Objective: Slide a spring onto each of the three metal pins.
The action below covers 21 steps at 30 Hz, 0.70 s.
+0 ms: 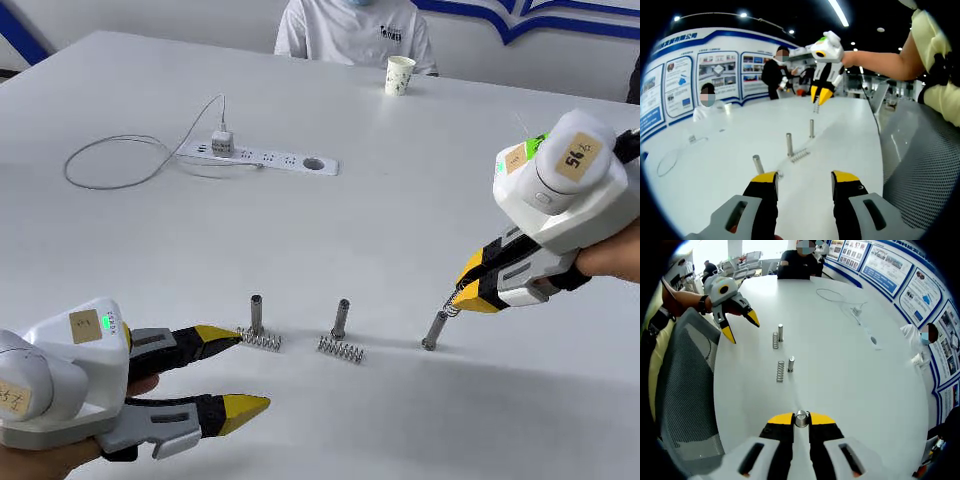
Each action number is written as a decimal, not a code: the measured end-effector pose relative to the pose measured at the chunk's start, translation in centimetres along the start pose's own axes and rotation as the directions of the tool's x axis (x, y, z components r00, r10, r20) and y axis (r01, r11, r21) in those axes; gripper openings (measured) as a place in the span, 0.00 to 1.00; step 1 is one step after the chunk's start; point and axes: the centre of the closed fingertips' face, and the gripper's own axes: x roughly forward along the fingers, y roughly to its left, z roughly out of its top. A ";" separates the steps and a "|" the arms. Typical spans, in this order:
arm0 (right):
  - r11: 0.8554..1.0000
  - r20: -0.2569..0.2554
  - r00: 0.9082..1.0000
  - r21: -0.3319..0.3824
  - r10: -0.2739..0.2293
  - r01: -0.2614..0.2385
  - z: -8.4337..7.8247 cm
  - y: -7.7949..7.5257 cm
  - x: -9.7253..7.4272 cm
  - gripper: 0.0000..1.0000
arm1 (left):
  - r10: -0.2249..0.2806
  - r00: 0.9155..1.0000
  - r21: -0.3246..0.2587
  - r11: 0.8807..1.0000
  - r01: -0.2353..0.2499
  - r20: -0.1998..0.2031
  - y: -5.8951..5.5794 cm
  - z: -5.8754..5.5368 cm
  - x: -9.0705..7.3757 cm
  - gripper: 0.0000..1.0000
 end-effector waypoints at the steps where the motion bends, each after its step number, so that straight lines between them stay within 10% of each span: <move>1: 1.000 -0.002 1.000 0.002 0.002 -0.002 0.0 -0.1 0.2 0.12 | 0.001 1.000 -0.002 1.000 -0.001 -0.001 0.0 -0.1 0.0 0.44; 21: 0.999 -0.045 0.998 0.020 0.031 -0.030 -1.1 -0.8 2.2 0.12 | 0.016 1.000 -0.015 1.000 -0.016 0.000 0.1 -0.2 -0.2 0.43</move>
